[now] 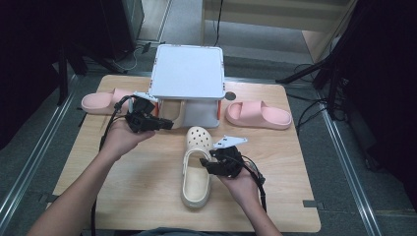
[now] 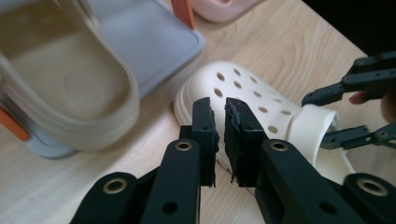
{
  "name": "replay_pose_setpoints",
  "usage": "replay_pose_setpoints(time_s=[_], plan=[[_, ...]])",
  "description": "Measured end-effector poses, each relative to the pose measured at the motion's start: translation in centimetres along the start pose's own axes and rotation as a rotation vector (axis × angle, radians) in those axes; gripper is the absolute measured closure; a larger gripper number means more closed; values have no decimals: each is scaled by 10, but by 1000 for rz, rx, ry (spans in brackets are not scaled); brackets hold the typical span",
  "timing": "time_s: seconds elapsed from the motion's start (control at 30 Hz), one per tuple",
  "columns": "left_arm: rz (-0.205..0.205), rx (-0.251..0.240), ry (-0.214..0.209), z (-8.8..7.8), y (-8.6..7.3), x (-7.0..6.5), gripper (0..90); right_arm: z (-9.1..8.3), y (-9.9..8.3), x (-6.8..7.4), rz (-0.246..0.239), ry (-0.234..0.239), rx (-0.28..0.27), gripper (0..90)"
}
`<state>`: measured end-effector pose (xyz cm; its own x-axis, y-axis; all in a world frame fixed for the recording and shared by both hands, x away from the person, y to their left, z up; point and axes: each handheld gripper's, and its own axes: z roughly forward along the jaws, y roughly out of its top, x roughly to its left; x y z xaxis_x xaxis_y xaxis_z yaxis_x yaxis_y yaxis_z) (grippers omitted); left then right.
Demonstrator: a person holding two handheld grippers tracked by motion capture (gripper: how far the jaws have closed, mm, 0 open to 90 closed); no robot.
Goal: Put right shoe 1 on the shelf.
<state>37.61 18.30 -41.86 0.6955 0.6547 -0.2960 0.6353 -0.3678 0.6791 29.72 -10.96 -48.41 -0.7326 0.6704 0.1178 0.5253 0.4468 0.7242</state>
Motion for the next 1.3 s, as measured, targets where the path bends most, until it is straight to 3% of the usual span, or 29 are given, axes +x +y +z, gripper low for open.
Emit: replay_pose_setpoints(time_s=[0.17,0.5,0.6,0.8,0.93,1.13,1.3], plan=[[-15,-33,-5,-15,19,9,831,3,1,-4,34,-9,3,528],[-22,-61,5,-32,51,24,845,4,2,-4,34,-17,6,542],[-18,-63,49,-32,60,32,847,4,2,-4,46,-16,6,549],[-40,-69,75,-27,62,48,847,2,3,-7,62,-27,6,593],[-36,-70,98,-25,60,53,849,1,4,-8,46,-44,8,630],[-49,-90,95,-25,57,58,848,-2,10,-5,18,-91,19,711],[-42,-93,107,-26,56,58,848,-3,20,-7,23,-120,26,744]])
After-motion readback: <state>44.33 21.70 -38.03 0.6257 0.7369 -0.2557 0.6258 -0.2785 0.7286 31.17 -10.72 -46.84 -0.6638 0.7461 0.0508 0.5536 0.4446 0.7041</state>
